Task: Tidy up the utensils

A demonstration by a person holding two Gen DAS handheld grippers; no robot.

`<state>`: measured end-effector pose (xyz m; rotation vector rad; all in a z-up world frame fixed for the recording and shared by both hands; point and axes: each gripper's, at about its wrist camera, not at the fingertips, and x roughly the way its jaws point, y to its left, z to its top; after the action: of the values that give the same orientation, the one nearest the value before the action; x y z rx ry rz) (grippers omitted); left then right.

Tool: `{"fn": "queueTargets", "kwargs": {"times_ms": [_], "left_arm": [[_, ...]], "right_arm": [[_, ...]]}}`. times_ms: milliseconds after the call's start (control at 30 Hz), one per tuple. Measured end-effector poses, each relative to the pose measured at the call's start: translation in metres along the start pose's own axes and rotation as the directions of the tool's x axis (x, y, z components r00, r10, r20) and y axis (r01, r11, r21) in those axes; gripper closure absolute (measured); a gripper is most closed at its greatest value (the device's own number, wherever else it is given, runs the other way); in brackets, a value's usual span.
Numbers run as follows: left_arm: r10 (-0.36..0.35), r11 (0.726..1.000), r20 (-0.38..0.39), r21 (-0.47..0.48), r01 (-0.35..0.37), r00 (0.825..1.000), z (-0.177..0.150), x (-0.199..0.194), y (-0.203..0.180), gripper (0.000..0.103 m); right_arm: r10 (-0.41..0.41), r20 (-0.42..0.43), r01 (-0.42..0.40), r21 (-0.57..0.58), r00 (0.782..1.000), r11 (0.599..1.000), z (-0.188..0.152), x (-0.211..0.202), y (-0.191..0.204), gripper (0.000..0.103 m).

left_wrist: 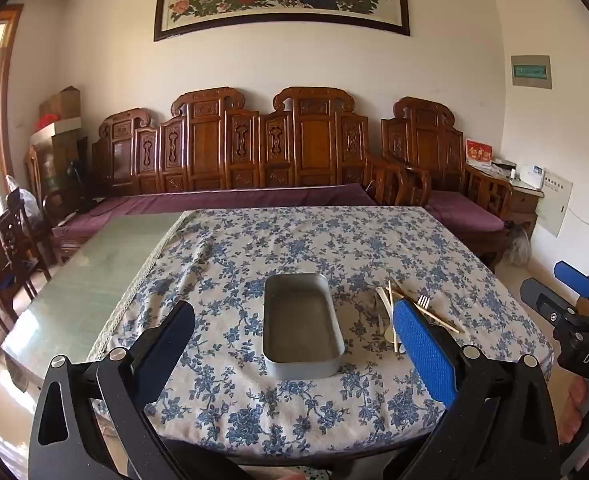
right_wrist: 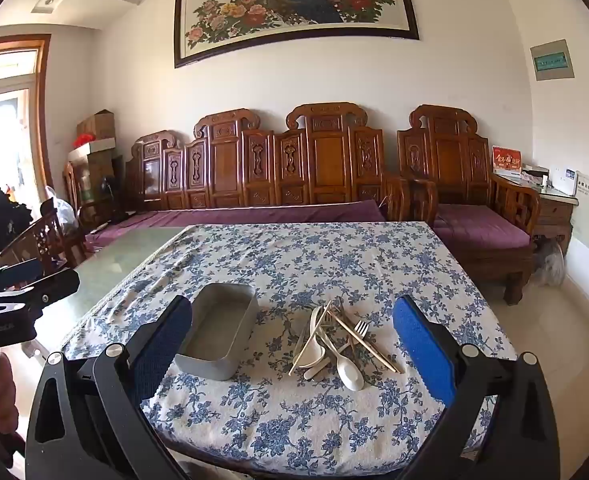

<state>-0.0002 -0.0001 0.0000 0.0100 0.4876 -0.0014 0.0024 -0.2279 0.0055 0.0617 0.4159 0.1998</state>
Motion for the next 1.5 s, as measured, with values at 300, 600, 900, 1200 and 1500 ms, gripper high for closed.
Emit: {"fn": "queueTargets", "kwargs": {"times_ms": [300, 600, 900, 1200, 1500], "left_arm": [[-0.002, 1.000, -0.001, 0.000, 0.002, 1.000, 0.000, 0.000, 0.000, 0.007], [-0.006, 1.000, 0.005, 0.002, 0.006, 1.000, 0.004, -0.001, -0.004, 0.007], [-0.016, 1.000, 0.019, 0.004, 0.016, 1.000, 0.010, -0.010, -0.005, 0.007], [-0.021, 1.000, 0.031, 0.007, 0.021, 0.999, 0.014, -0.019, -0.004, 0.007], [-0.025, 1.000, 0.034, 0.007, 0.025, 0.999, 0.017, -0.021, -0.005, 0.007]], "right_arm": [[0.004, -0.003, -0.004, 0.005, 1.000, 1.000, -0.001, -0.001, 0.000, 0.002], [0.006, -0.001, -0.006, 0.006, 1.000, 1.000, 0.002, -0.004, 0.001, 0.002], [0.008, 0.000, -0.008, 0.007, 1.000, 1.000, 0.003, -0.004, 0.006, 0.002], [0.017, 0.003, -0.017, 0.010, 1.000, 1.000, 0.004, -0.007, 0.004, 0.003], [0.020, 0.002, -0.020, 0.013, 1.000, 1.000, 0.003, -0.006, 0.004, 0.002]]}}
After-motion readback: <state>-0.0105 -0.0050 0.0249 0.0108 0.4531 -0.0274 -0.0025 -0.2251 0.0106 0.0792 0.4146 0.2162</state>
